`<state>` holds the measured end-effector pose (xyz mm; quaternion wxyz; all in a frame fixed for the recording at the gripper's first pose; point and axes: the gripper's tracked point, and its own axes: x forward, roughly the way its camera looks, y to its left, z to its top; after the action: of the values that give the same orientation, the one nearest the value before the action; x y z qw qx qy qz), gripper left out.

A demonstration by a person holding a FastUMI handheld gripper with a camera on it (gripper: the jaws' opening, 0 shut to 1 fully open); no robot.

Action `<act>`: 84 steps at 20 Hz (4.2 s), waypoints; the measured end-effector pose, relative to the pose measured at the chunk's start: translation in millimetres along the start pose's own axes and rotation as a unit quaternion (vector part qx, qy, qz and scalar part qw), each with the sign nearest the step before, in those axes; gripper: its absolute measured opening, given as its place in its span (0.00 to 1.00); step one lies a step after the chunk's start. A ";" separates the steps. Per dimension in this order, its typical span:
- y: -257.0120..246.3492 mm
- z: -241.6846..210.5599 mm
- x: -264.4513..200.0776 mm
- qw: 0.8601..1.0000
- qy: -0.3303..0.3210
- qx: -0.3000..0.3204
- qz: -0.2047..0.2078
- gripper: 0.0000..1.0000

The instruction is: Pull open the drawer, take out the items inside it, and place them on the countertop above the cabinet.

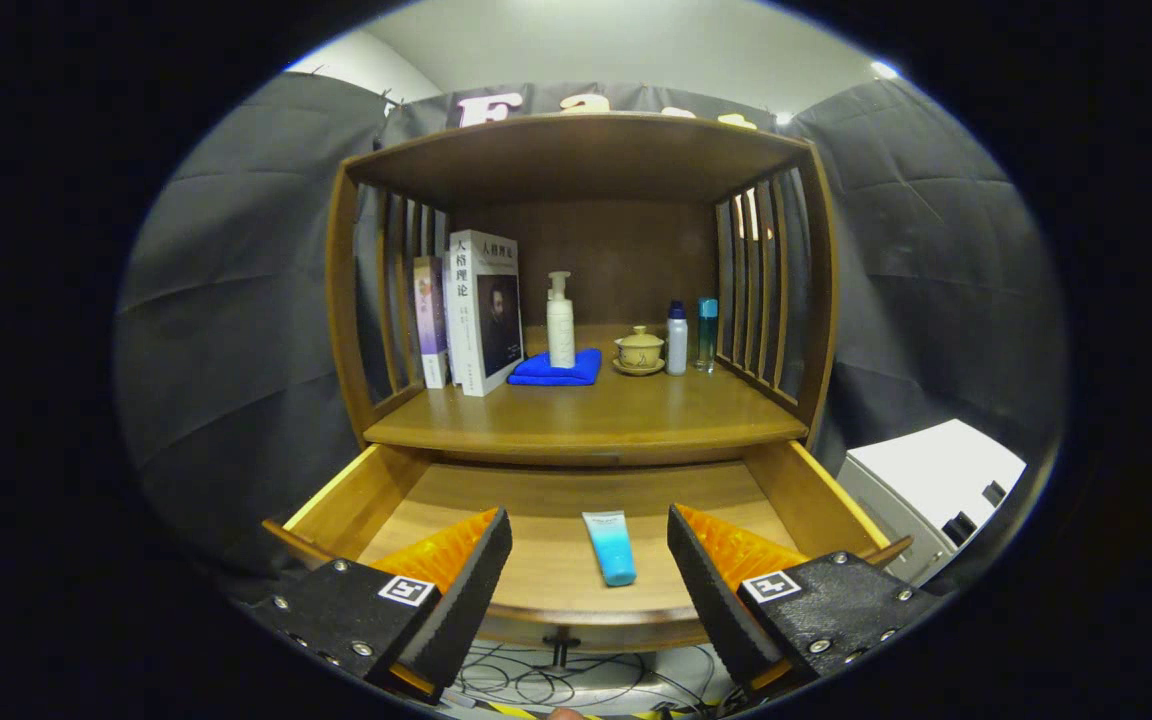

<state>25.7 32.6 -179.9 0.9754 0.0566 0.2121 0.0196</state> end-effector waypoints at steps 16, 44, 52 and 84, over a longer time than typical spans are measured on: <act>-8.1 -82.4 112.7 0.952 0.292 -0.084 -0.042 0.96; -21.2 -162.1 126.4 0.894 0.447 0.007 -0.007 0.47; -14.3 -153.8 110.8 0.907 0.420 -0.032 -0.011 0.37; 24.9 38.9 165.9 0.969 0.230 -0.091 -0.001 0.37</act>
<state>192.4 63.7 -210.1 0.9015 -0.0387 0.4280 0.0504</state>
